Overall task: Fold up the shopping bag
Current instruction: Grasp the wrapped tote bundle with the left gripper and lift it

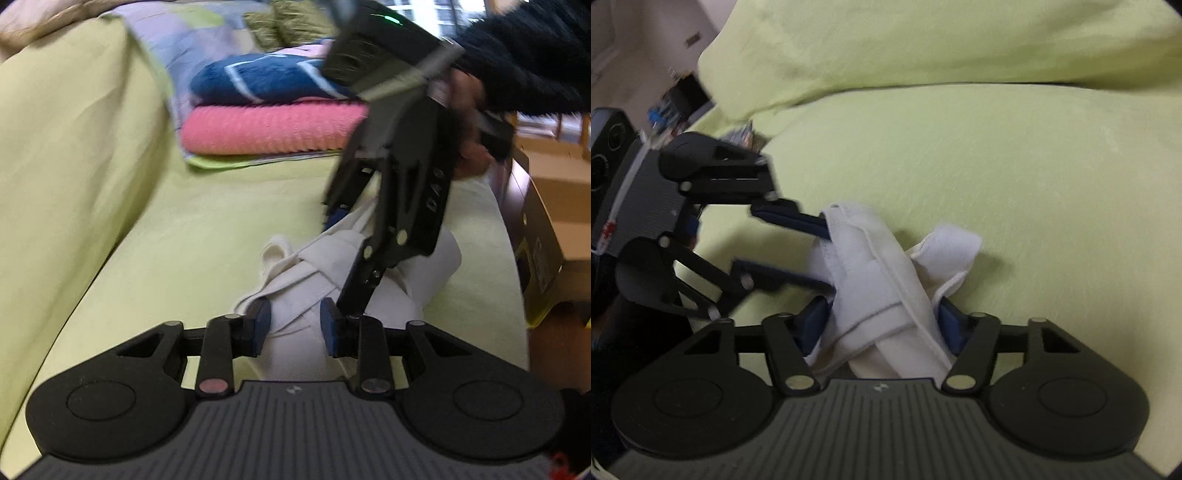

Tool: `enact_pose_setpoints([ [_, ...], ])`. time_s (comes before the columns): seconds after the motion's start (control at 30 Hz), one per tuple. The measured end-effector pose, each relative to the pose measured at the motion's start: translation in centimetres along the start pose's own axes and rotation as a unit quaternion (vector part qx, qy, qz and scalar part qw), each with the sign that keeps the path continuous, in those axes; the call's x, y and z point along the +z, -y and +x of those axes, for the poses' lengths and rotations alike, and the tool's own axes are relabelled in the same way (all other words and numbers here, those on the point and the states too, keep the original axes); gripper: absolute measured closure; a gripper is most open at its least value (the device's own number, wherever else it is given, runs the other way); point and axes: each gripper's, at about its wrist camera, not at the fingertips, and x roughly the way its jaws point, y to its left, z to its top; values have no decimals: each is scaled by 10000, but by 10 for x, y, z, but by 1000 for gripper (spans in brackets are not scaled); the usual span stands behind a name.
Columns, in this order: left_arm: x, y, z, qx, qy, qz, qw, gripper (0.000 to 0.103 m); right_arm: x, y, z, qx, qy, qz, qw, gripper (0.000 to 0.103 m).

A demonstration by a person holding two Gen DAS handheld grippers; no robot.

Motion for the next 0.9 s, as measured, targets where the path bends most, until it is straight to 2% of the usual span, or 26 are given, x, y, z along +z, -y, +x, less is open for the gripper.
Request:
enact_pose_setpoints([
  [0.13,-15,-10,-24,77,-255,-927,9953,75,-14,-2,-9,-235,264,786,9963,45],
  [0.27,-37,-12,-23,-248,-536,-1743,9829,75,-31,-13,-16,-581,622,1737,9811,47],
  [0.4,-34,-4,-10,-237,-601,-1636,9844,75,-57,-26,-20,-874,1155,2671,9527,48],
  [0.53,-23,1,5,-320,-609,-1392,9879,76,-89,-38,-25,-948,1724,3522,9150,48],
  [0.6,-21,5,12,-242,-711,-1212,9898,76,-101,-46,-25,-1008,1950,3834,8971,49],
  [0.67,-21,11,16,-225,-757,-1051,9913,83,-110,-51,-24,-1002,2097,4117,8812,49],
  [0.77,-22,19,20,-218,-851,-898,9921,87,-120,-62,-22,-1010,2254,4448,8609,50],
  [0.9,-20,23,16,-284,-919,-822,9920,87,-140,-66,-29,-922,2470,4845,8341,51],
])
